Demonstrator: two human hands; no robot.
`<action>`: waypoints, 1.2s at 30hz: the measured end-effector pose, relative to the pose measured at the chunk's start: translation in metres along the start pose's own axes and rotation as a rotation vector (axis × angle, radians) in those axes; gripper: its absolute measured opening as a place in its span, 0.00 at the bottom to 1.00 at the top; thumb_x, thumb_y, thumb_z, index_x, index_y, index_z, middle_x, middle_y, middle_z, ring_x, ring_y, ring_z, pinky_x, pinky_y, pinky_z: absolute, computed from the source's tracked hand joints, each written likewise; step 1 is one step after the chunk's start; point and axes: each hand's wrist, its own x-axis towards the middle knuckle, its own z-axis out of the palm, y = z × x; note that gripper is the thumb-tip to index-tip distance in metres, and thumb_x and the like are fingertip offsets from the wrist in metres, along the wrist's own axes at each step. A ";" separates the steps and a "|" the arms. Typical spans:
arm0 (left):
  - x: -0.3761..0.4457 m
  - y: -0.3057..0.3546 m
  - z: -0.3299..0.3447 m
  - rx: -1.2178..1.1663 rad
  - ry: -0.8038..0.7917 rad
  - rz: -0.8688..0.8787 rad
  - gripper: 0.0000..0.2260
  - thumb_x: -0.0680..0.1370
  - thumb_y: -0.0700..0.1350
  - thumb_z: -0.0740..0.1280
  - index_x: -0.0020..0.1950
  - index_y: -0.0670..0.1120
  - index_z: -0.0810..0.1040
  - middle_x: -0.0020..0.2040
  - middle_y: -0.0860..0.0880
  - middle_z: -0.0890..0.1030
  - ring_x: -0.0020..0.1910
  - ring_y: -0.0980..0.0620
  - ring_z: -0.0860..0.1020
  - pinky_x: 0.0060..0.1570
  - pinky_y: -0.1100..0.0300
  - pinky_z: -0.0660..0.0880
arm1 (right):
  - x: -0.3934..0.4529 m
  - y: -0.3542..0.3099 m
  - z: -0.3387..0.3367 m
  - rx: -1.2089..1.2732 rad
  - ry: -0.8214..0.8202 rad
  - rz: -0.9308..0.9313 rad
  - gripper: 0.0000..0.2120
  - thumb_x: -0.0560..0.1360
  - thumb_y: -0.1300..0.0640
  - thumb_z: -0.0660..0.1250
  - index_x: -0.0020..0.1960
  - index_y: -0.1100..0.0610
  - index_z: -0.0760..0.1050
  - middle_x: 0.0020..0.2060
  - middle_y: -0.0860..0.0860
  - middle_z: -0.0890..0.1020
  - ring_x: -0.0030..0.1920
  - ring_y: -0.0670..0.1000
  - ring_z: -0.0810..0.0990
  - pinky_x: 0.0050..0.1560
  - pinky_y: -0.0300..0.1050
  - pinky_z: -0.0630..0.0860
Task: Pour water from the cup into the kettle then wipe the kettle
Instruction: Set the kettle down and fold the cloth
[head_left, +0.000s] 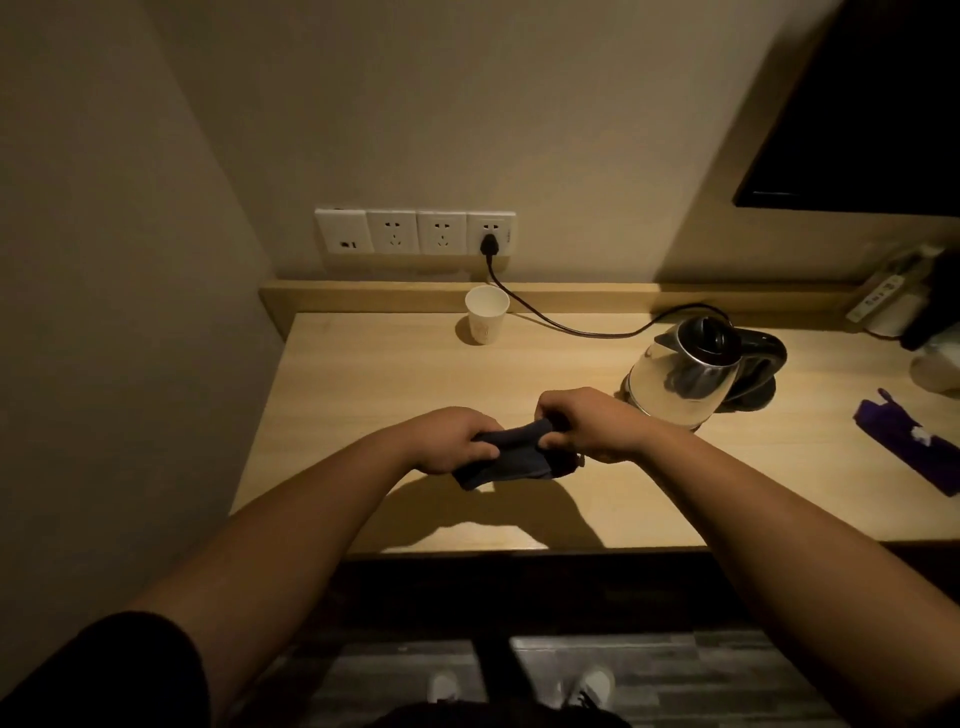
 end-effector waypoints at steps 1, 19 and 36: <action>0.002 -0.004 -0.001 0.031 0.018 -0.014 0.08 0.81 0.47 0.62 0.58 0.50 0.77 0.50 0.49 0.79 0.48 0.49 0.75 0.50 0.53 0.72 | 0.002 -0.001 0.003 -0.036 0.008 0.007 0.07 0.78 0.55 0.69 0.51 0.51 0.71 0.44 0.48 0.77 0.46 0.51 0.75 0.38 0.39 0.67; 0.066 -0.011 0.007 0.349 0.054 0.049 0.07 0.78 0.48 0.65 0.55 0.49 0.74 0.51 0.49 0.77 0.46 0.50 0.73 0.45 0.54 0.71 | 0.014 0.048 0.015 -0.199 -0.050 0.146 0.05 0.75 0.59 0.69 0.50 0.55 0.74 0.47 0.54 0.79 0.46 0.54 0.77 0.45 0.47 0.74; 0.109 -0.031 0.077 0.630 0.359 -0.051 0.11 0.68 0.40 0.74 0.46 0.44 0.74 0.37 0.45 0.78 0.34 0.45 0.78 0.30 0.55 0.70 | 0.033 0.112 0.063 -0.605 0.198 -0.041 0.14 0.67 0.63 0.77 0.50 0.61 0.77 0.41 0.59 0.79 0.36 0.58 0.78 0.38 0.53 0.77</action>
